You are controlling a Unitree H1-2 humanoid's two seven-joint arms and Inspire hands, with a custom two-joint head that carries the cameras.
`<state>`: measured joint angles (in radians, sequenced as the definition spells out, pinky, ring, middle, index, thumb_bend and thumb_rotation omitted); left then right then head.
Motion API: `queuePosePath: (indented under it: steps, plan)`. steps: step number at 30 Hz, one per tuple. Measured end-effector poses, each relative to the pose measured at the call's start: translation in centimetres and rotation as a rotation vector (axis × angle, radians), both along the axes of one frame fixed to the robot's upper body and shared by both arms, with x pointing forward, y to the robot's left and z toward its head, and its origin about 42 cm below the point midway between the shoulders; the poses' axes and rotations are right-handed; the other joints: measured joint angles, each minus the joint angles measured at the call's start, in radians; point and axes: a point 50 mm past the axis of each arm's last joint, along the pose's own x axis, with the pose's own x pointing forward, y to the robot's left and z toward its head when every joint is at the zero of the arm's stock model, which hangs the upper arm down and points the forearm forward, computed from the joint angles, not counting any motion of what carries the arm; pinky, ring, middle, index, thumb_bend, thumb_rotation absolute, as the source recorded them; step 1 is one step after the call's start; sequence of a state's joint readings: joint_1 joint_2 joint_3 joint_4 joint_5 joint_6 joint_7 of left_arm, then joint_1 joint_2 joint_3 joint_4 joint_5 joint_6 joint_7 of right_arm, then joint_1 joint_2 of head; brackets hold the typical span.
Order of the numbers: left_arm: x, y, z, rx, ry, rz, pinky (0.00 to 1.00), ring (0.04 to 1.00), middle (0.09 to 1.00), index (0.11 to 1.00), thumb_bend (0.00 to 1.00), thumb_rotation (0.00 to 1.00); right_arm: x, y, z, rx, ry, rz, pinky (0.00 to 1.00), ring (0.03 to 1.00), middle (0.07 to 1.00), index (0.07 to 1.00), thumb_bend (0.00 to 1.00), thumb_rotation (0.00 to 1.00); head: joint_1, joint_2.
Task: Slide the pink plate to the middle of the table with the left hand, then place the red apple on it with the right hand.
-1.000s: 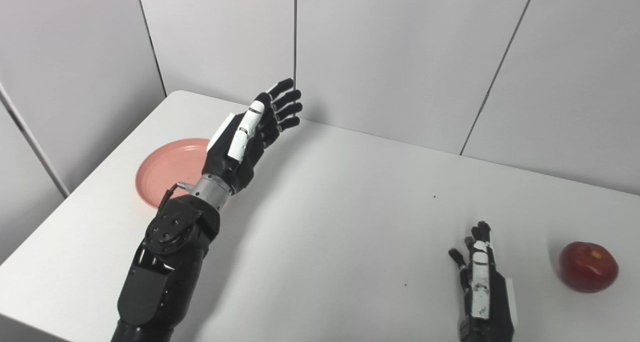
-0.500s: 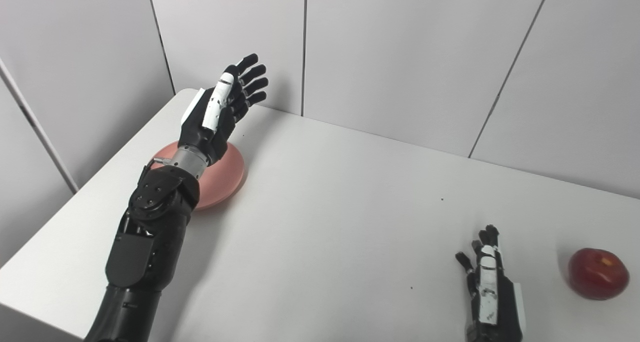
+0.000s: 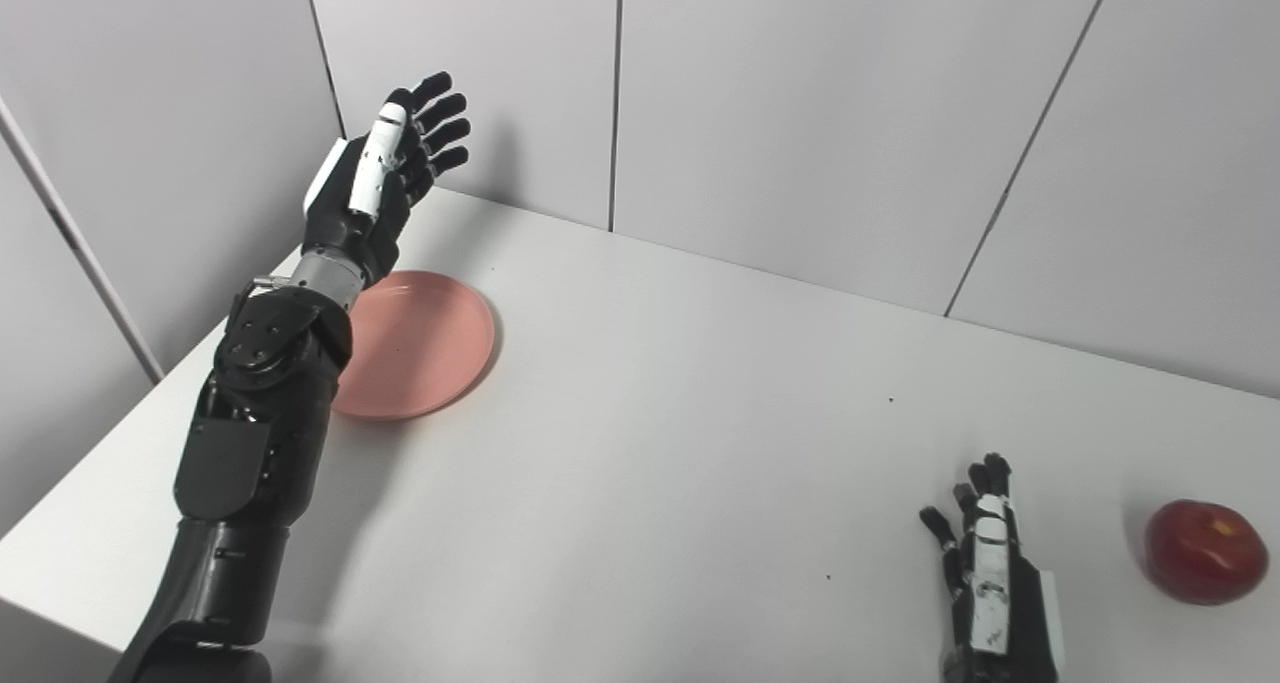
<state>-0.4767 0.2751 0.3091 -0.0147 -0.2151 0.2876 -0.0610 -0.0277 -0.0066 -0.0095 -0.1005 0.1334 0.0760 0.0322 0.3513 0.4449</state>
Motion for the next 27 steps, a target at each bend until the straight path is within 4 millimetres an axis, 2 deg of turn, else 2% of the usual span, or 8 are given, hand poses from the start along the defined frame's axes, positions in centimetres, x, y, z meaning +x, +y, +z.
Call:
queuePosePath:
  steps: [10,16,22,27]
  plan:
    - [0.0,3.3,-0.1,-0.010,0.026,0.053,0.90,0.901,0.899,0.882,0.36,1.00,0.0,0.0,0.0,-0.001,0.000,-0.001,1.00,1.000,1.000,1.000,0.13,1.00,0.005,-0.006]
    - [0.3,5.7,-0.8,-0.007,0.058,0.064,0.92,0.917,0.914,0.897,0.35,1.00,0.0,-0.2,0.0,-0.002,0.000,0.000,1.00,1.000,1.000,1.000,0.13,1.00,0.012,-0.008]
    - [0.3,6.9,-1.2,-0.025,0.070,0.082,0.91,0.906,0.899,0.871,0.33,1.00,0.0,-0.4,0.0,-0.002,0.000,0.007,1.00,1.000,1.000,1.000,0.13,1.00,0.018,-0.008]
    - [0.4,7.9,-1.6,-0.048,0.086,0.098,0.91,0.921,0.912,0.888,0.34,1.00,0.0,-0.4,0.2,-0.002,0.006,0.008,1.00,1.000,1.000,1.000,0.12,1.00,0.025,-0.003]
